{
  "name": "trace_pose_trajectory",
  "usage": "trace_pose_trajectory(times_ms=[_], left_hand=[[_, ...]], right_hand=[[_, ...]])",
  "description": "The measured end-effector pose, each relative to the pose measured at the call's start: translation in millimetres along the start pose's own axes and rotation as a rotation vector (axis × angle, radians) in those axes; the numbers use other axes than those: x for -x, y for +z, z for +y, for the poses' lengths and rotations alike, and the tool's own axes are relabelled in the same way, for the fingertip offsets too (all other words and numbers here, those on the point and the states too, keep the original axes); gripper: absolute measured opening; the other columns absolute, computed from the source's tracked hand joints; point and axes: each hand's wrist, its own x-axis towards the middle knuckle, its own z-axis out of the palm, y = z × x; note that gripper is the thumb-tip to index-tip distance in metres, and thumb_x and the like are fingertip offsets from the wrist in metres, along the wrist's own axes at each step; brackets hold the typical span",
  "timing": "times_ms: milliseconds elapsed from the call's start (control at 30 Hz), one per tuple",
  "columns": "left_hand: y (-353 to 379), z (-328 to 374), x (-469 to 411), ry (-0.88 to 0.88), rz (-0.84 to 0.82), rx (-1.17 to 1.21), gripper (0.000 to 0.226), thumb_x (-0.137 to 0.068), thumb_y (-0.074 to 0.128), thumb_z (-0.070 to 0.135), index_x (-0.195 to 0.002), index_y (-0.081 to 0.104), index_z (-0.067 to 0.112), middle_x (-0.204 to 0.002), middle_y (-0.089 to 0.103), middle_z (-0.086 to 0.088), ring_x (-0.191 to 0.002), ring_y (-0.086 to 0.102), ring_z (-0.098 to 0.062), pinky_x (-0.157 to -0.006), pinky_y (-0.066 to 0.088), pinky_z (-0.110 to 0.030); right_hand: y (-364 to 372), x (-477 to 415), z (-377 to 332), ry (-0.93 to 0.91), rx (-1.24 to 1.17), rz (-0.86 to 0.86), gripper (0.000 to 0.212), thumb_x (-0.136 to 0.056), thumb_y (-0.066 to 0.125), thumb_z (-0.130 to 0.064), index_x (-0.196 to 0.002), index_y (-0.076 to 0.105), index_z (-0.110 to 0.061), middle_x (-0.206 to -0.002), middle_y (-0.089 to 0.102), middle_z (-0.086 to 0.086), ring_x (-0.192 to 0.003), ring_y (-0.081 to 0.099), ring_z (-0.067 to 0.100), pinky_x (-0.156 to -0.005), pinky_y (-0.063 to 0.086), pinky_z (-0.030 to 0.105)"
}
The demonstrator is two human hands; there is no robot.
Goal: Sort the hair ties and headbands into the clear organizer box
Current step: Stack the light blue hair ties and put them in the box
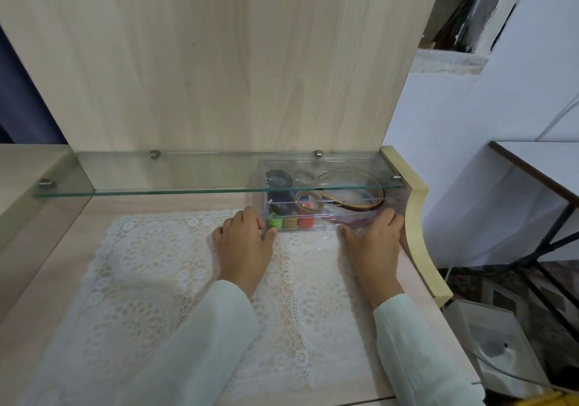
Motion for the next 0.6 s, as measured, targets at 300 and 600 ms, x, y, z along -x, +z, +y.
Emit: trace_pose_trajectory(times_ms=[300,600], left_hand=[[5,-2,-1,0.048,-0.054,0.146,0.060,-0.088,0.070,0.031,-0.139,0.042,0.012,-0.145,0.046,-0.010,-0.140,0.033,-0.031,-0.121,0.016,-0.040],[11,6,6,0.139,-0.118,-0.139,0.085,-0.092,0.004,0.066,-0.156,-0.007,0.011,-0.165,-0.011,-0.004,-0.149,-0.022,-0.022,-0.112,-0.025,-0.041]], right_hand=[[2,2,-3,0.024,-0.006,0.017,0.075,-0.065,0.087,-0.027,-0.116,0.042,0.004,-0.115,0.044,0.022,-0.099,0.049,0.037,-0.085,0.047,0.038],[10,15,-22,0.053,-0.099,-0.163,0.125,-0.075,0.059,-0.067,-0.148,-0.013,0.004,-0.156,-0.018,0.023,-0.145,-0.014,0.036,-0.117,-0.004,0.037]])
